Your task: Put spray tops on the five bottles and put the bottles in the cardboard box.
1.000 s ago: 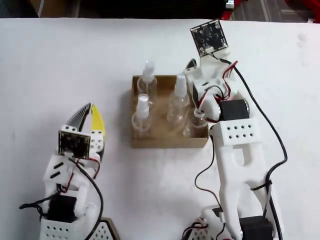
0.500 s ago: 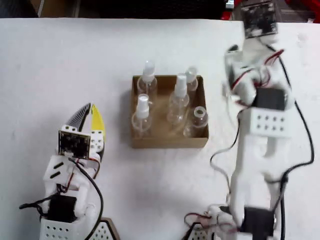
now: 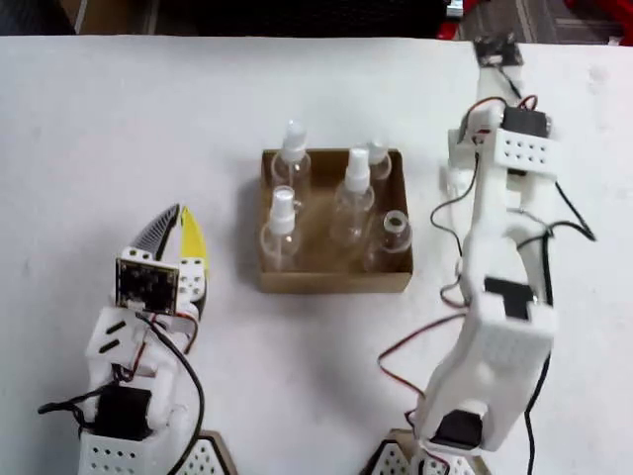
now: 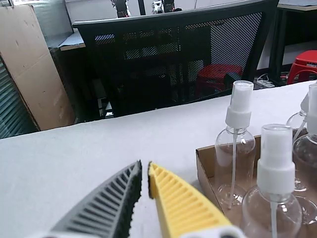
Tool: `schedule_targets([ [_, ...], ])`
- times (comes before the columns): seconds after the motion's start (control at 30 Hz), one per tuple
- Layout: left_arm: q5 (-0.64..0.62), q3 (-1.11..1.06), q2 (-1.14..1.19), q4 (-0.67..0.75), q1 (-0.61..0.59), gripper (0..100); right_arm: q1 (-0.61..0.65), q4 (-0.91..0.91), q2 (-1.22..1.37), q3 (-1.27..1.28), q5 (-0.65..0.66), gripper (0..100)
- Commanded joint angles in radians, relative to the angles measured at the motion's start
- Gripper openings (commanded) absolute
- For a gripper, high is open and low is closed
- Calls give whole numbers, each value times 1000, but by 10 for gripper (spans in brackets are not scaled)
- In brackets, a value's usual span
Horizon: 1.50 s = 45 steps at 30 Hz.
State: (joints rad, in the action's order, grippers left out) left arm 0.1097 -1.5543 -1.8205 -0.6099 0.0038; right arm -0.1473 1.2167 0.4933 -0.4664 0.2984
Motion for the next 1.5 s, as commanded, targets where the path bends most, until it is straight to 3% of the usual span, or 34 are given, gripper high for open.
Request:
schedule_targets([
  [0.0, -6, 9, -4, 32, -4, 28, -5, 59, 186, -227, 12, 211],
  [0.33, -6, 11, -4, 32, -4, 28, 18, 143, 492, -663, 14, 218],
  [0.67, -6, 11, -4, 32, -4, 28, 44, 150, 673, -833, 15, 187],
  [0.83, -6, 11, -4, 32, -4, 28, 38, 143, 688, -839, 71, 179],
  [1.03, -6, 11, -4, 32, -5, 28, 22, 143, 684, -839, 170, 16],
  [1.13, -6, 11, -4, 32, -5, 28, 2, 153, 670, -844, 175, 31],
  [1.47, -8, 17, -4, 32, -5, 28, -19, 472, 481, -1122, 175, 15],
])
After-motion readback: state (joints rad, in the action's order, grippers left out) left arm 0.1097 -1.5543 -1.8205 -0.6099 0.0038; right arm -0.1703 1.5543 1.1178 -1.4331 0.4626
